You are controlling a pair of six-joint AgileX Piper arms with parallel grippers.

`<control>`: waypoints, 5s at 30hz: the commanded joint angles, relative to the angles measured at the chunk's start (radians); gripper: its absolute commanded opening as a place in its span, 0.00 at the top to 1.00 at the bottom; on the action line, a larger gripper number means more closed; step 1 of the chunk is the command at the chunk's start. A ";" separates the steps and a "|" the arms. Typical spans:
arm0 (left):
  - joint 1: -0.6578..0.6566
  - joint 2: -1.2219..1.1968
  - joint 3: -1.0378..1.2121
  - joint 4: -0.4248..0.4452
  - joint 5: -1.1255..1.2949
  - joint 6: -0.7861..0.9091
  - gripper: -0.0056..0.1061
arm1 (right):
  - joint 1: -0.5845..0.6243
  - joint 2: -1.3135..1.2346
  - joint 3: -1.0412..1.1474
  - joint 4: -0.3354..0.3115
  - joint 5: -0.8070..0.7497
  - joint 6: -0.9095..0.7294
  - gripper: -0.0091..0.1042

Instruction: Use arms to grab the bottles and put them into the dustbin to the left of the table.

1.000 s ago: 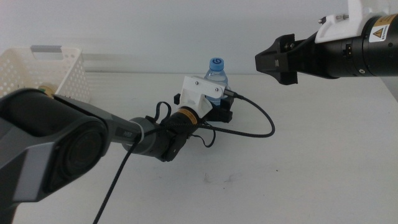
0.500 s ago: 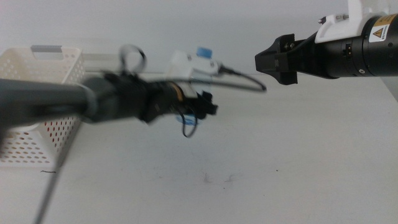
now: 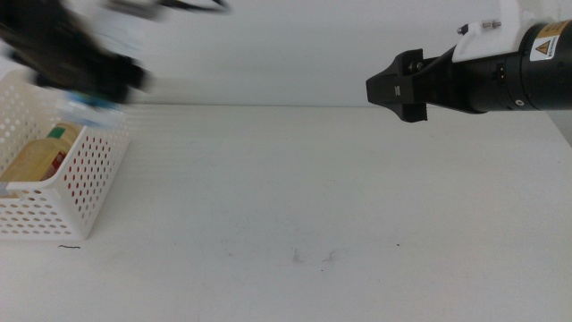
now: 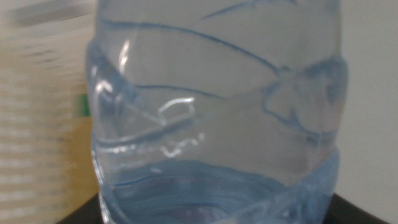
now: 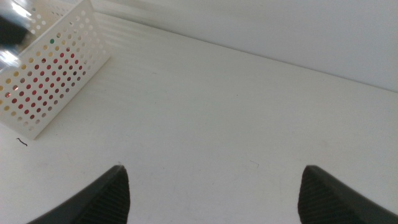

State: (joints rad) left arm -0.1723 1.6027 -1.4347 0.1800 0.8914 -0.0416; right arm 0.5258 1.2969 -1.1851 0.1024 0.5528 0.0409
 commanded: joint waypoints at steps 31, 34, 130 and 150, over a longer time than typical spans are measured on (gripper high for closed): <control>0.441 0.347 -0.203 -0.372 0.185 0.400 0.67 | 0.002 -0.003 0.005 -0.005 -0.007 -0.002 0.17; 0.438 0.331 -0.203 -0.362 0.227 0.372 0.22 | 0.002 -0.003 0.005 -0.005 -0.007 -0.002 0.17; 0.132 -1.589 1.342 -0.309 -0.578 0.119 0.11 | -0.421 -1.182 1.046 0.005 -0.238 -0.003 0.17; 0.132 -1.603 1.435 -0.309 -0.761 0.119 0.11 | -0.426 -1.297 1.185 -0.123 -0.215 -0.003 0.17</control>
State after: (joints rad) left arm -0.0387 0.0042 -0.0009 -0.1289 0.1431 0.0908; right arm 0.1094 0.0039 -0.0044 -0.0054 0.3507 0.0429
